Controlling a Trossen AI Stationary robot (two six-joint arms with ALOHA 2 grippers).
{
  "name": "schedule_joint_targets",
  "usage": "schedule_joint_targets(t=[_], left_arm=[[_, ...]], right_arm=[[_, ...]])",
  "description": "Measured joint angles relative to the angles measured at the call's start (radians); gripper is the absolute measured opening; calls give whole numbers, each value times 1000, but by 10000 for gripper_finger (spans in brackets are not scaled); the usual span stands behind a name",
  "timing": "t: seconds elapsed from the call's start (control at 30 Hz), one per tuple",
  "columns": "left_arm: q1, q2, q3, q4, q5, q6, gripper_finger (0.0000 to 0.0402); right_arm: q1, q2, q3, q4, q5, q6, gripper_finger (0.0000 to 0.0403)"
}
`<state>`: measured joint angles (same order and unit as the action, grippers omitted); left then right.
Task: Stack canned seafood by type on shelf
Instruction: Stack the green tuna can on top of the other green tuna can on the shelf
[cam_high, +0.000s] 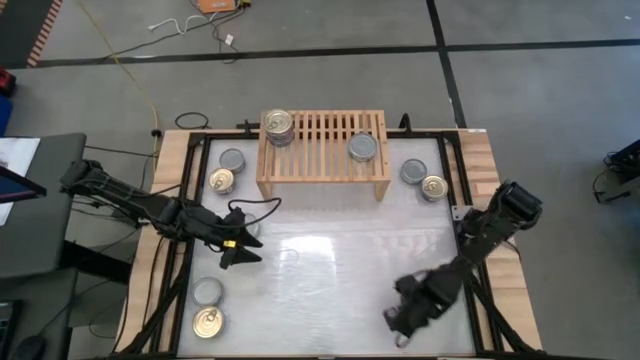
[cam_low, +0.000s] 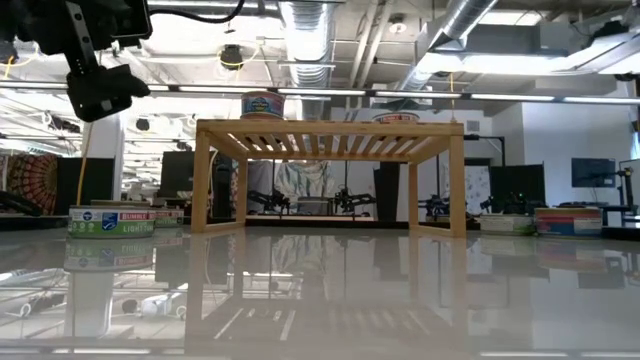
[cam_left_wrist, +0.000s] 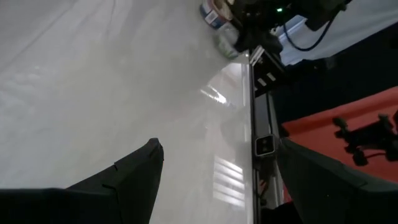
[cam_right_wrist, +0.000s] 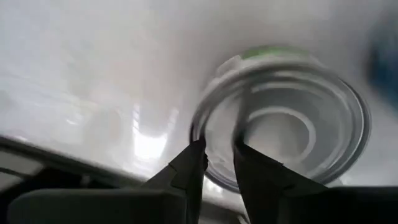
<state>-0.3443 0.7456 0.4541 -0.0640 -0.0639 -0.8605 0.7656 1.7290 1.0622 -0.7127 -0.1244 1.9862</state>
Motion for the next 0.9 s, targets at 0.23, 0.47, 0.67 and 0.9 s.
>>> schedule_joint_targets(t=[0.23, 0.47, 0.67, 0.9], left_arm=[[0, 0, 0, 30, 0, 0, 299], [0, 0, 0, 32, 0, -14, 299], [0, 0, 0, 38, 0, -73, 299], [0, 0, 0, 38, -19, -71, 299]], right_arm=[[-193, 6, 38, 24, 131, -258, 127], [-398, 30, 48, 250, 242, -489, 126], [-491, 113, 104, 371, 244, -623, 115], [-506, 103, 229, 314, 234, -757, 106]])
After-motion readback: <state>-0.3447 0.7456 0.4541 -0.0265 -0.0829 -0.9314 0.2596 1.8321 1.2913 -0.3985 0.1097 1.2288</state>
